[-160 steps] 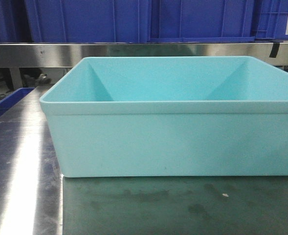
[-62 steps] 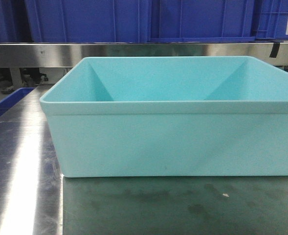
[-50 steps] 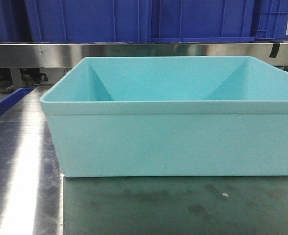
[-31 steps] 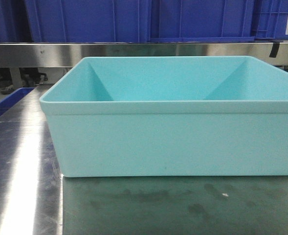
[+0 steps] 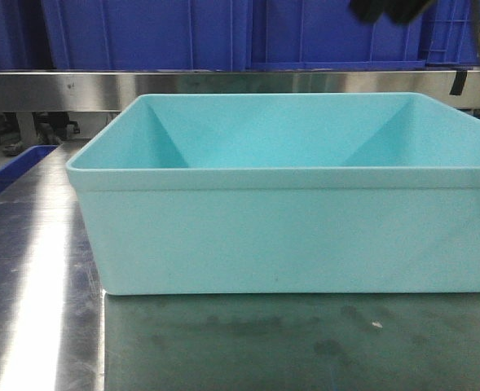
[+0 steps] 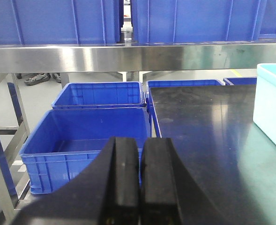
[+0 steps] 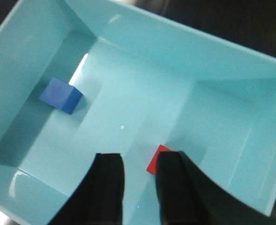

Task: Pick red cube and place on left shelf
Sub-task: 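Lower the open right gripper around the red cube in the tub, then close the right gripper on the red cube and lift it out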

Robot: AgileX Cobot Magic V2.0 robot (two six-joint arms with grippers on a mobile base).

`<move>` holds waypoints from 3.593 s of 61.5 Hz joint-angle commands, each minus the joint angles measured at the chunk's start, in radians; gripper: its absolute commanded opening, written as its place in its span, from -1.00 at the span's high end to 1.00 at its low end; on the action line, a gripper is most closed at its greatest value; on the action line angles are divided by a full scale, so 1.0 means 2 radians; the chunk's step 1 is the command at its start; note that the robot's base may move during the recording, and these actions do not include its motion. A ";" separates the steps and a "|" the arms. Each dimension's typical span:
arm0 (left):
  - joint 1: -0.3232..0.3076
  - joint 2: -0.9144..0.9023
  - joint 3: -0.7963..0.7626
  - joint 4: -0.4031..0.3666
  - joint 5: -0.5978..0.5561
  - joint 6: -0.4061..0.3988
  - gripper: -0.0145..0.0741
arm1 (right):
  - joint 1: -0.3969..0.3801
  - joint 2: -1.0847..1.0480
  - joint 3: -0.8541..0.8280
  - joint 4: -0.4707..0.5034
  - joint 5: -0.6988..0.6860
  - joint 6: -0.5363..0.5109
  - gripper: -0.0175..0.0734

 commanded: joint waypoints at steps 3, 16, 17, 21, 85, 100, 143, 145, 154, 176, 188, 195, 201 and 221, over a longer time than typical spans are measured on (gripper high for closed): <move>0.001 -0.008 0.012 -0.003 -0.043 0.000 0.44 | -0.001 0.011 -0.019 0.023 -0.018 0.022 -0.52; 0.001 -0.008 0.012 -0.003 -0.043 0.000 0.44 | -0.001 0.036 -0.024 0.028 0.012 0.090 -0.74; 0.001 -0.008 0.012 -0.003 -0.043 0.000 0.44 | -0.001 0.038 -0.026 0.024 0.017 0.099 -0.74; 0.001 -0.008 0.012 -0.003 -0.043 0.000 0.44 | -0.001 0.045 -0.036 -0.001 0.040 0.125 -0.74; 0.001 -0.008 0.012 -0.003 -0.043 0.000 0.44 | 0.024 0.180 -0.090 -0.104 0.110 0.247 -0.74; 0.001 -0.008 0.012 -0.003 -0.043 0.000 0.44 | 0.024 0.204 -0.089 -0.104 0.105 0.247 -0.74; 0.001 -0.008 0.012 -0.003 -0.043 0.000 0.44 | 0.024 0.216 -0.095 -0.103 0.110 0.247 0.15; 0.001 -0.008 0.012 -0.003 -0.043 0.000 0.44 | 0.024 0.209 -0.098 -0.103 0.112 0.247 0.15; 0.001 -0.008 0.012 -0.003 -0.043 0.000 0.44 | 0.024 0.169 -0.112 -0.103 0.110 0.235 0.15; 0.001 -0.008 0.012 -0.003 -0.043 0.000 0.44 | 0.054 0.011 -0.105 -0.123 0.073 0.190 0.15; 0.001 -0.008 0.012 -0.003 -0.043 0.000 0.44 | 0.059 -0.074 -0.046 -0.123 0.055 0.159 0.15; 0.001 -0.008 0.012 -0.003 -0.043 0.000 0.44 | 0.059 -0.125 0.005 -0.123 0.040 0.159 0.15; 0.001 -0.008 0.012 -0.003 -0.043 0.000 0.44 | 0.059 -0.167 0.052 -0.123 0.020 0.158 0.15; 0.001 -0.008 0.012 -0.003 -0.043 0.000 0.44 | 0.059 -0.314 0.197 -0.123 -0.101 0.153 0.15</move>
